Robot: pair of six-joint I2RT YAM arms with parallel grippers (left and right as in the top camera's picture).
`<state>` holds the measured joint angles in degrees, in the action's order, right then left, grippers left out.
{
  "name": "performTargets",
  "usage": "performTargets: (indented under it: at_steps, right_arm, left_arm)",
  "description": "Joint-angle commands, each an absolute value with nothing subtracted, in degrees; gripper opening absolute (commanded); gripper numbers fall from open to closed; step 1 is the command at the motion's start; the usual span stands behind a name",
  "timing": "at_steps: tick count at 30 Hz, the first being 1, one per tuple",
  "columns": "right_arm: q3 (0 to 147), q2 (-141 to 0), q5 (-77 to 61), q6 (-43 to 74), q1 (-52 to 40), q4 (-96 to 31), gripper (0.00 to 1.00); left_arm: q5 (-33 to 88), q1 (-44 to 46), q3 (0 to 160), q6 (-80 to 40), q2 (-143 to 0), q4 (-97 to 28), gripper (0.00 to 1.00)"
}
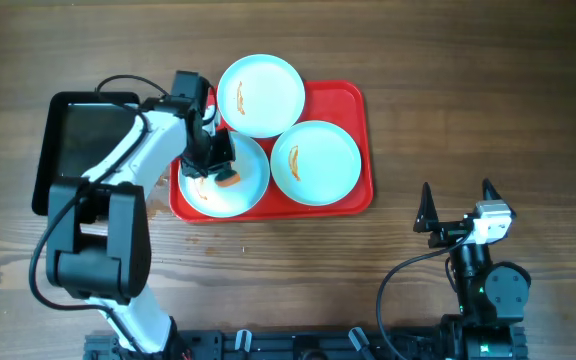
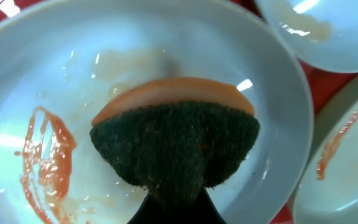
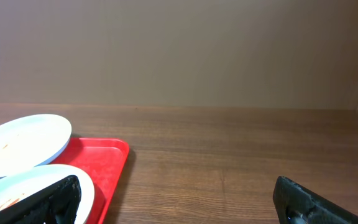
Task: Clean dirty plates on tray and stack at the side
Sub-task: 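Reach the right gripper to the lower-left plate rim and grip it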
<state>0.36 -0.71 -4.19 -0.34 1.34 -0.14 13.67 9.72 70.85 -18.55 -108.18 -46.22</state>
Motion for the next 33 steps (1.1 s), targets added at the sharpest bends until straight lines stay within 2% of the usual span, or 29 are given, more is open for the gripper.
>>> performTargets:
  at_steps: [1, 2, 4, 7, 9, 10, 11, 13, 15, 18, 20, 21, 23, 25, 28, 30, 31, 33]
  right_arm:
    - [0.30, -0.27, -4.91, -0.71, 1.63, 0.23, 1.00]
    - [0.30, -0.27, -7.14, 4.84, 1.63, 0.40, 1.00]
    - [0.30, -0.27, -16.78, 32.45, 1.63, 1.41, 1.00]
    - [0.30, -0.27, -14.46, 60.80, 1.63, 6.20, 1.00]
    - [0.49, -0.64, -14.79, 60.40, 1.63, 25.04, 1.00]
    - [2.39, -1.80, -13.19, 60.34, 1.63, 30.15, 1.00]
    - [6.94, -4.12, -12.91, 57.63, 1.63, 29.69, 1.00]
    - [20.47, -13.45, -17.69, 42.87, 1.63, 20.71, 1.00]
    - [43.99, -33.47, -26.24, 25.23, 1.63, -2.02, 1.00]
    - [77.43, -62.35, -39.18, 9.80, -1.17, -35.20, 1.00]
    - [97.06, -79.94, -39.09, 1.74, -7.90, -52.97, 1.00]
    - [104.73, -87.94, -37.15, 0.16, -11.86, -58.33, 1.00]
    - [111.09, -97.76, -36.03, 1.13, -15.94, -59.02, 1.00]
    - [111.31, -104.51, -36.07, 10.90, -17.85, -54.19, 1.00]
    - [111.31, -113.03, -35.31, 9.17, -20.97, -52.71, 0.78]
    - [111.31, -118.30, -32.71, 9.17, -22.90, -51.59, 0.54]
    - [111.31, -120.84, -32.69, 9.04, -23.77, -50.78, 0.48]
    - [111.26, -123.81, -30.68, 8.95, -25.10, -50.74, 0.45]
  left_arm:
    - [9.13, 10.28, 70.28, -21.50, -108.57, -47.77, 0.04]
    - [9.10, 10.28, 70.28, -21.50, -108.57, -48.25, 0.04]
    - [9.13, 10.28, 70.28, -21.50, -108.57, -48.45, 0.04]
    - [9.13, 10.26, 70.28, -21.50, -108.57, -48.88, 0.04]
    - [9.13, 10.26, 70.28, -21.47, -108.57, -49.21, 0.04]
    - [9.13, 10.26, 70.28, -21.47, -108.57, -49.28, 0.04]
    - [9.10, 10.26, 70.28, -21.47, -108.57, -49.32, 0.04]
    - [9.13, 10.20, 70.28, -21.47, -108.57, -49.32, 0.04]
    - [9.10, 9.76, 70.28, -21.45, -108.57, -49.32, 0.04]
    - [9.63, 9.47, 70.28, -21.47, -108.57, -49.32, 0.04]
    - [9.74, 9.47, 70.28, -21.47, -108.55, -49.34, 0.04]
    - [9.74, 9.47, 70.28, -21.47, -108.55, -49.34, 0.04]
    - [9.74, 9.47, 70.28, -21.47, -108.55, -49.52, 0.04]
    - [9.72, 9.04, 70.28, -21.47, -108.55, -49.80, 0.04]
    - [9.74, 6.57, 70.28, -21.43, -108.55, -50.43, 0.04]
    - [9.74, 4.89, 70.28, -20.43, -108.55, -50.85, 0.04]
    - [9.74, 3.81, 70.28, -19.73, -108.55, -50.94, 0.04]
    - [9.76, 3.57, 70.28, -19.68, -108.55, -51.22, 0.04]
